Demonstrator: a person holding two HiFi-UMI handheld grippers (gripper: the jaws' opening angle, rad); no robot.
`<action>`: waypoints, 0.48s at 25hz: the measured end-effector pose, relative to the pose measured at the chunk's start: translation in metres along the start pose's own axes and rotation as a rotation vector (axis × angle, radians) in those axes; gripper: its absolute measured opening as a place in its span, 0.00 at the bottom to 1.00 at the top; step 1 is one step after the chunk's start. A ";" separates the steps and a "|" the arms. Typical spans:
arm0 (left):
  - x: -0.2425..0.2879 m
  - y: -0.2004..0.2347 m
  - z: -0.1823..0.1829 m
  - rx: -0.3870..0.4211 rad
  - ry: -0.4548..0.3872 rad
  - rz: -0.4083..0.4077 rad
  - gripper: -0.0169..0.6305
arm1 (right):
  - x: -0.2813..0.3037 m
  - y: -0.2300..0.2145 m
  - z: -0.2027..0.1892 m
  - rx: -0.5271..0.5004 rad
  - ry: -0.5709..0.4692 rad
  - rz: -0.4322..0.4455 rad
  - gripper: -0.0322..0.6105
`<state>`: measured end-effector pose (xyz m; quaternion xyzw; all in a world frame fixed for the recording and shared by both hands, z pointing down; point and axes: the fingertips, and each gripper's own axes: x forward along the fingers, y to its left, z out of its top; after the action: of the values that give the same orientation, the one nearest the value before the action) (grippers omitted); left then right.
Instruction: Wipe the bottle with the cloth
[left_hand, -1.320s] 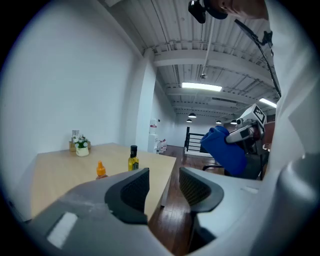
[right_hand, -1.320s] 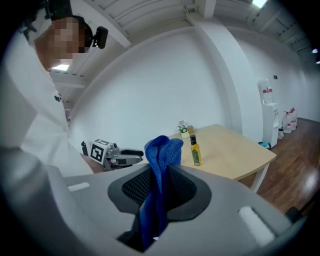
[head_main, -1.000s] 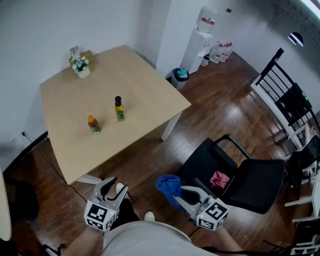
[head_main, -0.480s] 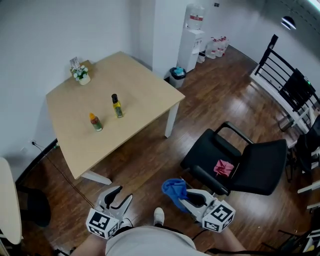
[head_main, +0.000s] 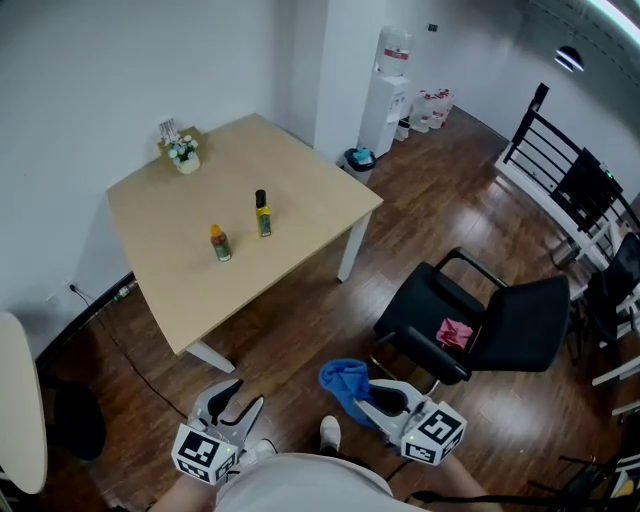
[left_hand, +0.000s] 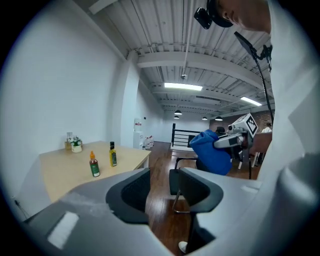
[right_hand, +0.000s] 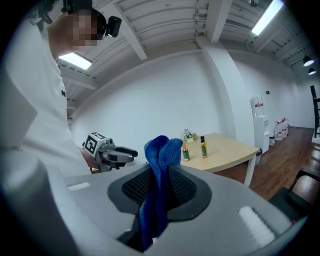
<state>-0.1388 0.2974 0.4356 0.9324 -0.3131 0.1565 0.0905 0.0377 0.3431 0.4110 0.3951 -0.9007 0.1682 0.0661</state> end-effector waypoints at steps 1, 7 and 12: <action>-0.009 0.005 -0.005 -0.006 0.005 0.006 0.32 | 0.005 0.008 0.001 -0.007 0.001 0.001 0.18; -0.052 0.029 -0.020 0.000 -0.016 0.002 0.32 | 0.032 0.054 0.002 -0.040 0.019 0.002 0.18; -0.083 0.040 -0.038 -0.020 -0.024 -0.010 0.32 | 0.044 0.095 -0.001 -0.071 0.018 -0.004 0.18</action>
<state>-0.2346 0.3223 0.4452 0.9348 -0.3110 0.1419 0.0967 -0.0613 0.3729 0.3990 0.3928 -0.9047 0.1397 0.0884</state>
